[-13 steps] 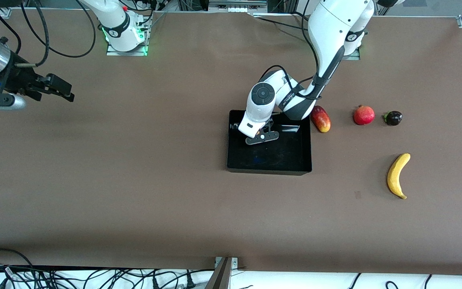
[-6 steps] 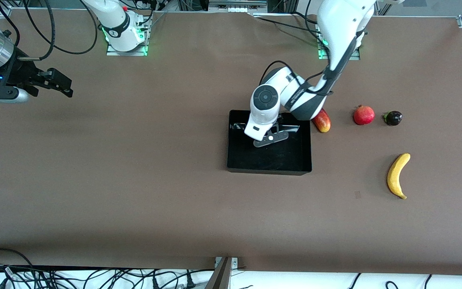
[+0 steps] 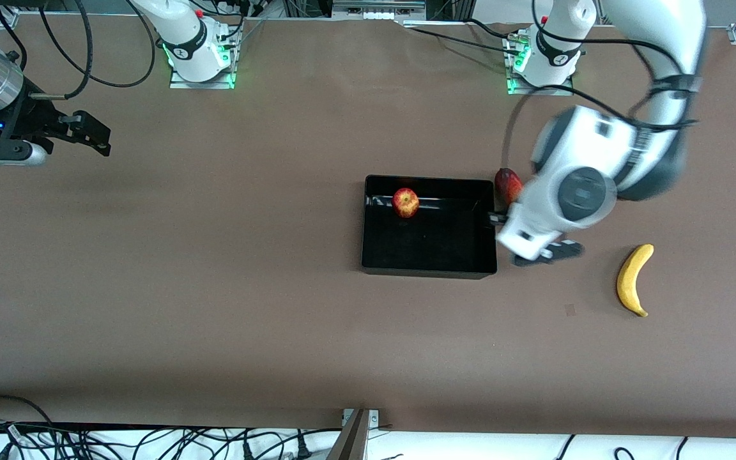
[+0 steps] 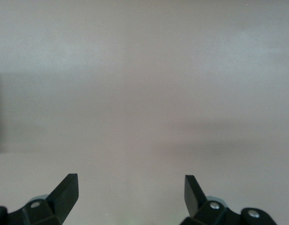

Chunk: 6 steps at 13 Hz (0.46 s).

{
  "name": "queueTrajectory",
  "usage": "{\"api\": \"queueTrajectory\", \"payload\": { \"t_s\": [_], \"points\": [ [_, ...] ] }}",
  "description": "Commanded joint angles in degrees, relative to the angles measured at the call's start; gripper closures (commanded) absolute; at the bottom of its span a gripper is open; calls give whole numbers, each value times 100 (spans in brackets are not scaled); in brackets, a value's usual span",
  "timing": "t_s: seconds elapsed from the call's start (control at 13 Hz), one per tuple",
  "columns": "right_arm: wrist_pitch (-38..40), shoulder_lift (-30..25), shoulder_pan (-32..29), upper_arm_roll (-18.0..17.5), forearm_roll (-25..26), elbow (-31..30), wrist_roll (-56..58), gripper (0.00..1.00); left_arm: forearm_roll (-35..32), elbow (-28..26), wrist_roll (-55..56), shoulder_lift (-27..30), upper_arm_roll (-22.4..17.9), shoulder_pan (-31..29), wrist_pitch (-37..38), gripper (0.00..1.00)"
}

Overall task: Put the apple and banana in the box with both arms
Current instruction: 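Move the left gripper over the yellow banana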

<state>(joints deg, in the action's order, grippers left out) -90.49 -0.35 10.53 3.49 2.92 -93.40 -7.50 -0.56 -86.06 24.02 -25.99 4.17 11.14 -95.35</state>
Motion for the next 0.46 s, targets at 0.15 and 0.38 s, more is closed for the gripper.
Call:
{"api": "queueTrajectory", "payload": {
  "t_s": [0.15,0.38],
  "points": [
    [49,105,-51,-59,60,173,74,0,-462,80,-2660,-205,-206,-1234,-341,0],
    [40,105,-59,-59,33,173,74,0,-524,71,-3708,-520,-276,-1737,-1184,0]
  ]
}}
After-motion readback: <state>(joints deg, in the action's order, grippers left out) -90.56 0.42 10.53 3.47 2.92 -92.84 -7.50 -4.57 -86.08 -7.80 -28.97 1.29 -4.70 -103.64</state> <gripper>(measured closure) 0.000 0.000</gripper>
